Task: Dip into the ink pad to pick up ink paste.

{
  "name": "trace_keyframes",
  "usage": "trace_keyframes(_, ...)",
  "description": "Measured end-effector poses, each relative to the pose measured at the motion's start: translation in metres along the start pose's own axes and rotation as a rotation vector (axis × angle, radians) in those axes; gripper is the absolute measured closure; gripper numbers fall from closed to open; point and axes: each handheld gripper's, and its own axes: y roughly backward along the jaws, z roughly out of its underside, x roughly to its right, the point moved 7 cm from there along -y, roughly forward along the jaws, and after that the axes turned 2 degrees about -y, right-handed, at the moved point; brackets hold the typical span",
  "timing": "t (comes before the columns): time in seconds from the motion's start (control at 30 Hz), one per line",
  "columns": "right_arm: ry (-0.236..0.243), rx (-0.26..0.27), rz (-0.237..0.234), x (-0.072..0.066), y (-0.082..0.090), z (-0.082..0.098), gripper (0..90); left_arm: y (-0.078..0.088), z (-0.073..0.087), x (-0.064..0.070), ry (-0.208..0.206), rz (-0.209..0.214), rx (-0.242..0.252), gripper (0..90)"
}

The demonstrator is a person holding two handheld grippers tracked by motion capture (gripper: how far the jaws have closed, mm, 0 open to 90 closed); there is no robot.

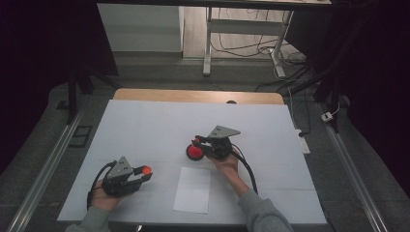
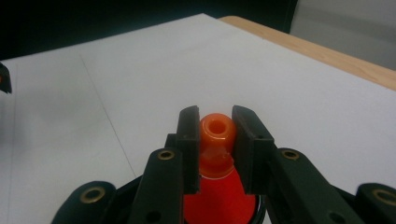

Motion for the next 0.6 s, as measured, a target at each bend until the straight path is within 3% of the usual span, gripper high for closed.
trace_keyframes(0.27, 0.018, -0.046, 0.023, 0.003, -0.009, 0.006, 72.2, 0.000, 0.001, 0.000, -0.001, 0.000, -0.002, 65.0)
trace_keyframes(0.6, 0.007, -0.080, 0.038, 0.009, -0.017, 0.016, 72.2, 0.000, 0.001, -0.001, -0.001, -0.001, -0.002, 65.0)
